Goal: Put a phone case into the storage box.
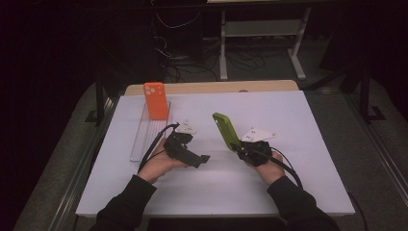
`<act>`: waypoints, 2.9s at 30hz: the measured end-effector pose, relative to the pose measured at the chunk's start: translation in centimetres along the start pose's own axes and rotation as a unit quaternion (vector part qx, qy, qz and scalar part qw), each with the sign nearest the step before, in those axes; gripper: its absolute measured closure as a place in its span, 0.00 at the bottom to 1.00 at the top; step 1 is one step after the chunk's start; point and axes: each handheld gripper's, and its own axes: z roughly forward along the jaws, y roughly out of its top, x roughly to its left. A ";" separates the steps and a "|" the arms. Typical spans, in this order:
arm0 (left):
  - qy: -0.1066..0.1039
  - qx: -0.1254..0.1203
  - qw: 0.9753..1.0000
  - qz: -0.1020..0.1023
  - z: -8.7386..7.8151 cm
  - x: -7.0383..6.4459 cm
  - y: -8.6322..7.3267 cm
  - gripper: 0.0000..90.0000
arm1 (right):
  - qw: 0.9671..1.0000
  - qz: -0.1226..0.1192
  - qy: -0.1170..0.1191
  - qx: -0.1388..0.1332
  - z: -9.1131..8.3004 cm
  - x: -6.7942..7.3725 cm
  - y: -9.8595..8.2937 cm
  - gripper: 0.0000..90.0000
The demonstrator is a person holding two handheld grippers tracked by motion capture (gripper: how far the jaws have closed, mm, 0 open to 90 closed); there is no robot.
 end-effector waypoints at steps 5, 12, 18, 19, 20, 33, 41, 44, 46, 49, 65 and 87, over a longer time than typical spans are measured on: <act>-0.011 -0.016 1.000 -0.016 -0.1 0.2 0.2 0.00 | 0.996 0.079 0.025 -0.009 -0.1 -0.6 -0.1 0.84; -0.028 -0.048 0.998 -0.029 -0.5 0.5 1.6 0.00 | 0.995 0.088 0.039 -0.018 -0.2 -0.2 -0.1 0.84; -0.035 -0.082 0.995 -0.042 -0.8 0.8 3.0 0.00 | 0.995 0.089 0.045 -0.029 -0.1 0.6 0.4 0.84; -0.035 -0.086 0.995 -0.044 -0.8 0.9 3.3 0.00 | 0.994 0.091 0.047 -0.030 -0.1 0.8 0.4 0.84; -0.036 -0.092 0.994 -0.047 -0.8 1.0 3.5 0.00 | 0.994 0.090 0.048 -0.031 -0.1 0.9 0.5 0.84; -0.051 -0.125 0.990 -0.049 0.6 0.7 5.6 0.00 | 0.994 0.087 0.059 -0.041 -0.1 1.7 0.9 0.84; -0.055 -0.136 0.988 -0.046 1.8 0.2 6.0 0.00 | 0.993 0.085 0.065 -0.049 -0.3 2.0 1.1 0.84; -0.048 -0.143 0.987 -0.049 2.0 0.0 6.0 0.00 | 0.993 0.085 0.067 -0.050 -0.2 2.2 1.1 0.84; -0.043 -0.148 0.987 -0.052 2.1 0.0 5.8 0.00 | 0.993 0.083 0.069 -0.050 -0.1 2.3 1.1 0.84; -0.042 -0.147 0.987 -0.051 2.3 0.2 5.5 0.00 | 0.993 0.080 0.069 -0.048 0.0 2.4 1.1 0.84; -0.035 -0.167 0.984 -0.057 2.4 -0.1 5.0 0.11 | 0.994 0.075 0.065 -0.043 0.3 2.5 1.0 0.84; 0.007 -0.180 0.982 -0.066 -0.7 2.1 5.4 0.15 | 0.997 0.059 0.058 0.011 -0.8 0.7 -0.1 0.30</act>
